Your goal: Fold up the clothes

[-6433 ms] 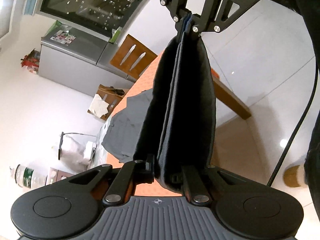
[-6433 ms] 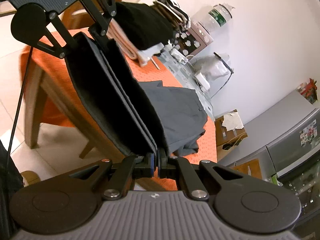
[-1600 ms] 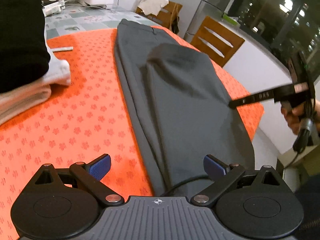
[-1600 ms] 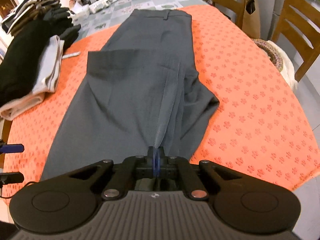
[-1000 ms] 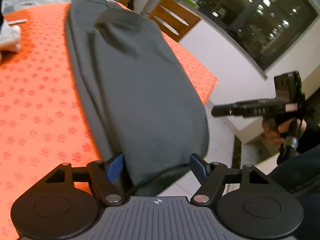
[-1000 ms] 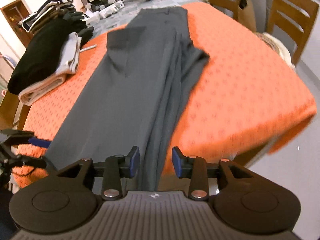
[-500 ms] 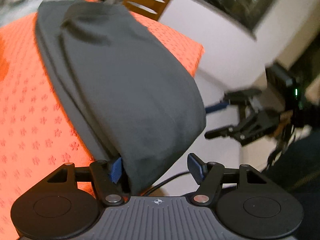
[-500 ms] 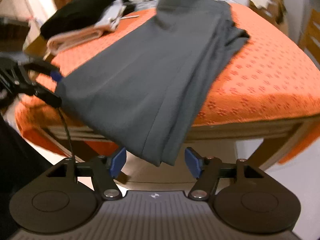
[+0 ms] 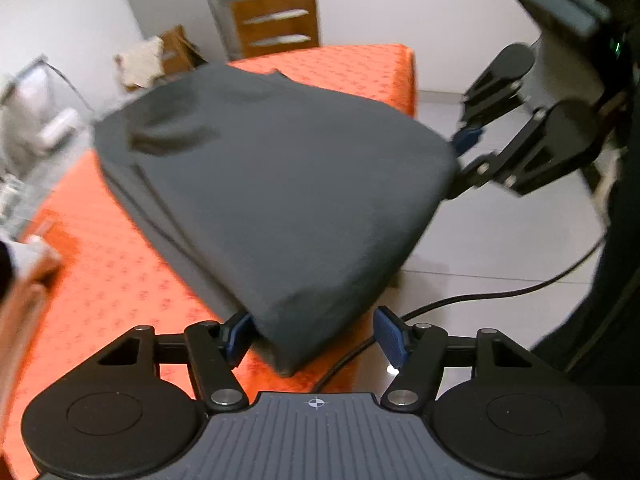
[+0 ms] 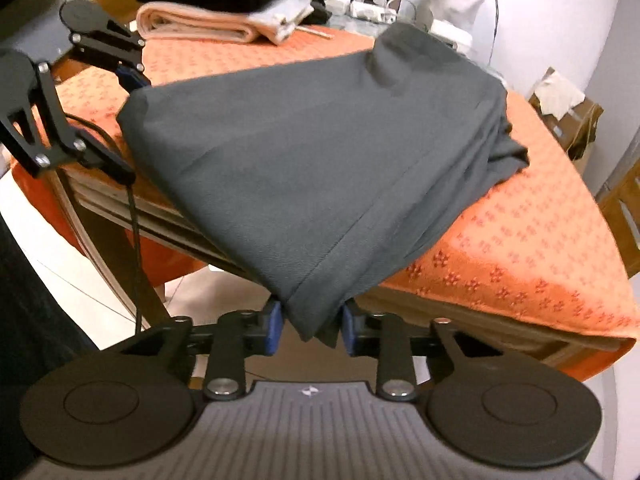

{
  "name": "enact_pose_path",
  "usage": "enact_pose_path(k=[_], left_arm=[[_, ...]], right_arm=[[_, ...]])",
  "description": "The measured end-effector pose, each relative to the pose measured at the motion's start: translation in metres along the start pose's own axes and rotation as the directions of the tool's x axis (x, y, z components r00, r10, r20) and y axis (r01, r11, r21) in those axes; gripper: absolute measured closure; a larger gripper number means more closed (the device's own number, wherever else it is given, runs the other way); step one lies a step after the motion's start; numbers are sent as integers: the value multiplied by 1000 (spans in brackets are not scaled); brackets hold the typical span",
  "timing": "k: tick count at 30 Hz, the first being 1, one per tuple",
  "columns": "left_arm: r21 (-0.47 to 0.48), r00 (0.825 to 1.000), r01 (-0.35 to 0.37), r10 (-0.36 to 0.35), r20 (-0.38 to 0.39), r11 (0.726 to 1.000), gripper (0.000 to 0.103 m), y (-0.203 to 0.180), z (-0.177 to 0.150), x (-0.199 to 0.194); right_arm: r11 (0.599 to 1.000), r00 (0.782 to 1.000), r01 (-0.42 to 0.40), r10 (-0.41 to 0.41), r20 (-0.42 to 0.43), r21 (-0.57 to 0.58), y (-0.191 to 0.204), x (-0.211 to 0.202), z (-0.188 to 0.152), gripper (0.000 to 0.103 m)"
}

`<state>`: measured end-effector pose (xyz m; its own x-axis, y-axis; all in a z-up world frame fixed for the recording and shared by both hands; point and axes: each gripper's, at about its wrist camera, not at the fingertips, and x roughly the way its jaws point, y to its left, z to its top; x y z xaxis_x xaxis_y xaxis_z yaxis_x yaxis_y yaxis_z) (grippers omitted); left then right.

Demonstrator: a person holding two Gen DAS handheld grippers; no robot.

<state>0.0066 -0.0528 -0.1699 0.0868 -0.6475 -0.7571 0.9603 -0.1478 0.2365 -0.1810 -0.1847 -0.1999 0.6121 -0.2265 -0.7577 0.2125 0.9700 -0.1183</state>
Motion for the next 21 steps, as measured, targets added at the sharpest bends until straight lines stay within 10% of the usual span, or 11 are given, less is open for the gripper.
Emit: enact_pose_path(k=[15,17,21], left_arm=[[226,971,-218,188,148,949,19,-39,4,-11],[254,969,-232,200,145,939,27,-43,6,2],[265,963,-258,227,144,929,79,-41,12,12]], right_arm=[[999,997,-47,46,58,25,-10,-55,40,82],[999,997,-49,47,59,19,-12,-58,43,82],[998,998,-53,52,45,17,-15,-60,46,80]])
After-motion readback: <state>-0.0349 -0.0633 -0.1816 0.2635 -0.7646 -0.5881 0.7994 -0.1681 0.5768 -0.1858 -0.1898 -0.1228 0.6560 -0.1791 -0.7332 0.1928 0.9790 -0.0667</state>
